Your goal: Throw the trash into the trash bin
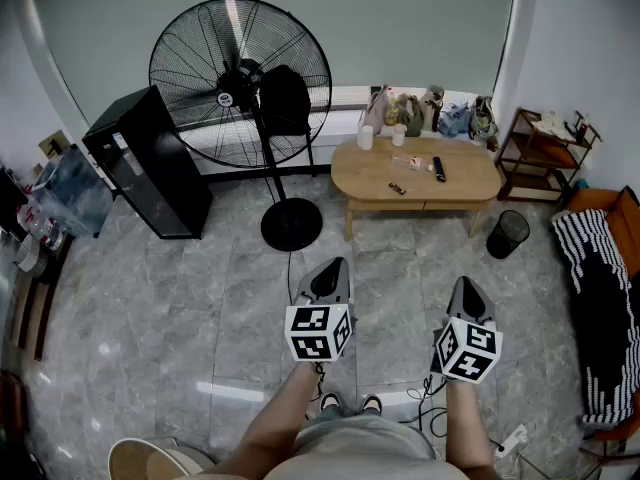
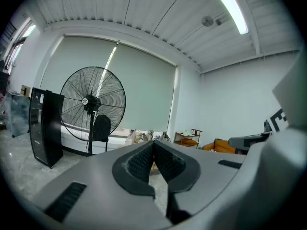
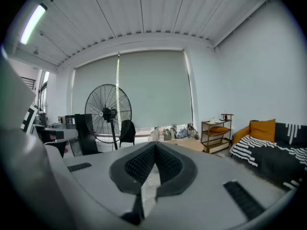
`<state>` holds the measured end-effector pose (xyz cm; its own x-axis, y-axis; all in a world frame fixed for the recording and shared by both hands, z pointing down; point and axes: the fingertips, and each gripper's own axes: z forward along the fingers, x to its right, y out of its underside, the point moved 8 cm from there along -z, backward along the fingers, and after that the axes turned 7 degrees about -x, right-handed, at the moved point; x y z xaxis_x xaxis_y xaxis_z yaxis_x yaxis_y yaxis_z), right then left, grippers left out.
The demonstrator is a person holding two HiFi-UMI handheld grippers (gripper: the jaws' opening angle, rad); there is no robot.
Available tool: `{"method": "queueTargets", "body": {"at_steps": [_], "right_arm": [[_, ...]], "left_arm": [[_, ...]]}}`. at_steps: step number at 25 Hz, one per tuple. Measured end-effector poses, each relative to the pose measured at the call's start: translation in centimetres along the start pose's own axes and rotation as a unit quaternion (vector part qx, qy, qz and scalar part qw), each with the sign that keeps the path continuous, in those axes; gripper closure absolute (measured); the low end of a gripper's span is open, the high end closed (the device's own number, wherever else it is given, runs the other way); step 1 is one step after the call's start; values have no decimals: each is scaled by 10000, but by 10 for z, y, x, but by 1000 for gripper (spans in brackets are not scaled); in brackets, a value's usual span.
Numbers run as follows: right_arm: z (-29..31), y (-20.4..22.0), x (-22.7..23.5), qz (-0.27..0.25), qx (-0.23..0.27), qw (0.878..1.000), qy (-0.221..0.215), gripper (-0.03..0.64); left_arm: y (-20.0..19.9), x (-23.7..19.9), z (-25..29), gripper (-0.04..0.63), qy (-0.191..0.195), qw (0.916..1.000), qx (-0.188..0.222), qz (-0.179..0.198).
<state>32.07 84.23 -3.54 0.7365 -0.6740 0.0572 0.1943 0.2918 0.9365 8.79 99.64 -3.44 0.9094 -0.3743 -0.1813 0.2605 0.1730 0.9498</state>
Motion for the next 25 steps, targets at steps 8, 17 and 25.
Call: {"method": "queueTargets", "body": {"at_steps": [8, 17, 25], "right_arm": [[-8, 6, 4, 11, -10, 10000, 33, 612], [-8, 17, -1, 231, -98, 9996, -86, 611], [-5, 10, 5, 394, 103, 9991, 92, 599]], "left_arm": [[7, 4, -5, 577, -16, 10000, -30, -27], [14, 3, -6, 577, 25, 9999, -142, -2], [12, -5, -2, 577, 5, 9998, -167, -86]]}}
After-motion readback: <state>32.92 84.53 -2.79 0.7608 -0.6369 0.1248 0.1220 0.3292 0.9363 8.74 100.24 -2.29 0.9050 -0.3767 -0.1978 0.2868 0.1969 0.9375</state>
